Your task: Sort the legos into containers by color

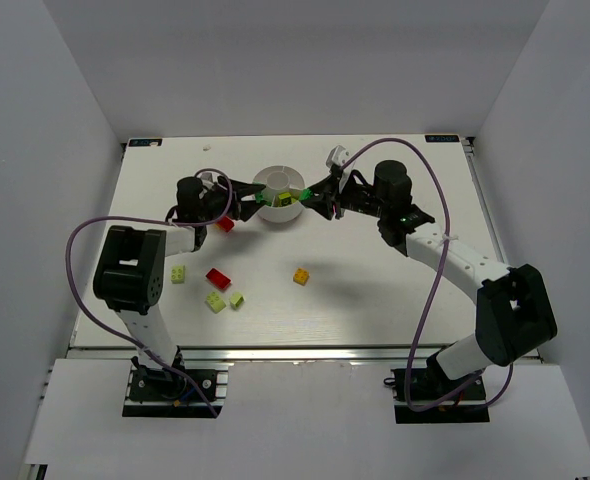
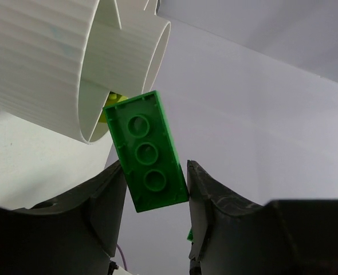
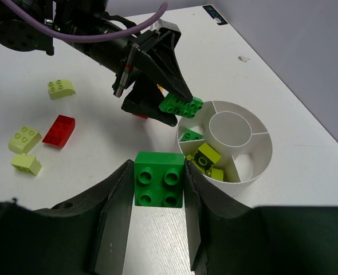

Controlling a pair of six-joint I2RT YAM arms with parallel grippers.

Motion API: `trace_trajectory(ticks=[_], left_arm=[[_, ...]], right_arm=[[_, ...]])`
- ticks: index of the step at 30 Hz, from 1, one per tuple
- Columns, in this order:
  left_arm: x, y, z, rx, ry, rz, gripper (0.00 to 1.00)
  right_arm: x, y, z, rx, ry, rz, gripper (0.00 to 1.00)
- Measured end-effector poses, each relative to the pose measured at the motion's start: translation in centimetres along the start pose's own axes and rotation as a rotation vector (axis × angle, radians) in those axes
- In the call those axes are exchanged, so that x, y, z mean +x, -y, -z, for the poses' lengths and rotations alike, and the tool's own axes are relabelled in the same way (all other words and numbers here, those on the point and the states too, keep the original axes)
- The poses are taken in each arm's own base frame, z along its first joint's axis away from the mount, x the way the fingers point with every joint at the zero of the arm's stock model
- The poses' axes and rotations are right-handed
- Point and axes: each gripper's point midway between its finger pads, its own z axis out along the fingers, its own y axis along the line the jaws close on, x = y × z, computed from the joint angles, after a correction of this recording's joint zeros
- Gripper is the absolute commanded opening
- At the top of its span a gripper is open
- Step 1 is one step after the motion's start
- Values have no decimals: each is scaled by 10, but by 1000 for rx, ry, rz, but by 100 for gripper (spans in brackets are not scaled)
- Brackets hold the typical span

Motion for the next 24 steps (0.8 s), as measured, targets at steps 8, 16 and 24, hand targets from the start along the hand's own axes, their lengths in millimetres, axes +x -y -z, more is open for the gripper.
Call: trace_trajectory(ticks=[8,16,24], left_arm=[[-2,-3,-6,-7,-3,12,61],[0,-1,-6,-2,-8,27,47],[13,38,30,-25,45,-171,21]], right_arm=[[0,0,0,1,0,0,0],[0,0,1,1,1,1,0],[0,12,-16,-1,-18,-24,0]])
